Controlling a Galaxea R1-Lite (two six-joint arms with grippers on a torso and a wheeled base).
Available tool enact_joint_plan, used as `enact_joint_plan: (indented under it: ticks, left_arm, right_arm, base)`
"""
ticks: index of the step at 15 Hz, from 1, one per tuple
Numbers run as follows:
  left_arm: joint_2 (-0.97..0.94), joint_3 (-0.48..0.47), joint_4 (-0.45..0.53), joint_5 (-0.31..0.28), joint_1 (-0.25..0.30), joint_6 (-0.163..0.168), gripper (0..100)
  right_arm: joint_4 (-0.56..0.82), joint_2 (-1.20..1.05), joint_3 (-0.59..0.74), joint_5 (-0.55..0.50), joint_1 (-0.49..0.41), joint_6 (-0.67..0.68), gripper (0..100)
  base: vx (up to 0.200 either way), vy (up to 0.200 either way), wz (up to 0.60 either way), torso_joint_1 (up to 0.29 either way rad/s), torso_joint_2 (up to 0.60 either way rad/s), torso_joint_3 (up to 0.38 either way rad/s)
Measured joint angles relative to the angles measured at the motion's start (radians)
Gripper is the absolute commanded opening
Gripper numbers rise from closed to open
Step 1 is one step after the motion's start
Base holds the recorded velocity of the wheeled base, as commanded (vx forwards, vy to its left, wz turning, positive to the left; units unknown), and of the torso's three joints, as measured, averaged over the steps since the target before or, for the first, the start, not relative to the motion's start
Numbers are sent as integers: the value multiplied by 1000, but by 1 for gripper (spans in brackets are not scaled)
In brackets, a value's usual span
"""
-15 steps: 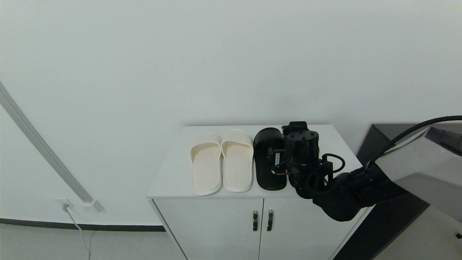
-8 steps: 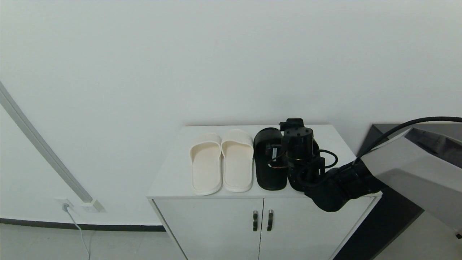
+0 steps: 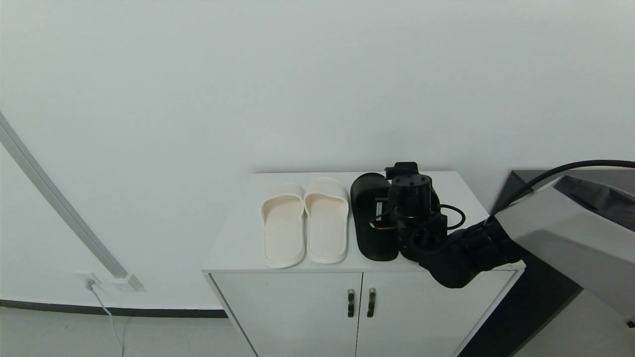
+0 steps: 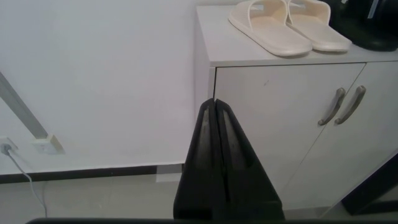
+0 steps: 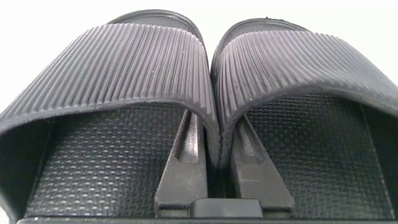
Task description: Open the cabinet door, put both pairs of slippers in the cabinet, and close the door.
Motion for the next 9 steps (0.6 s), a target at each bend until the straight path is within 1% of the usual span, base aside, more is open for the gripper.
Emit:
enact_joint_plan:
  ticks: [2,4,7,9]
  left_arm:
    - [0,0,0,0,1,0,0]
    - [0,0,0,0,1,0,0]
    - [0,0,0,0,1,0,0]
    - [0,0,0,0,0,0,0]
  right_arm:
    - [-2,-31,17,6,-1,-17,0]
    - [-1,-83,62,60,11,-27,0]
    - [-1,-206,198,197,43,-58,0]
    - [2,-307,312,311,73,-65,0]
  base:
    - [0,0,0,0,0,0]
    - [0,0,0,0,0,0]
    - [0,0,0,0,0,0]
    - [0,0,0,0,0,0]
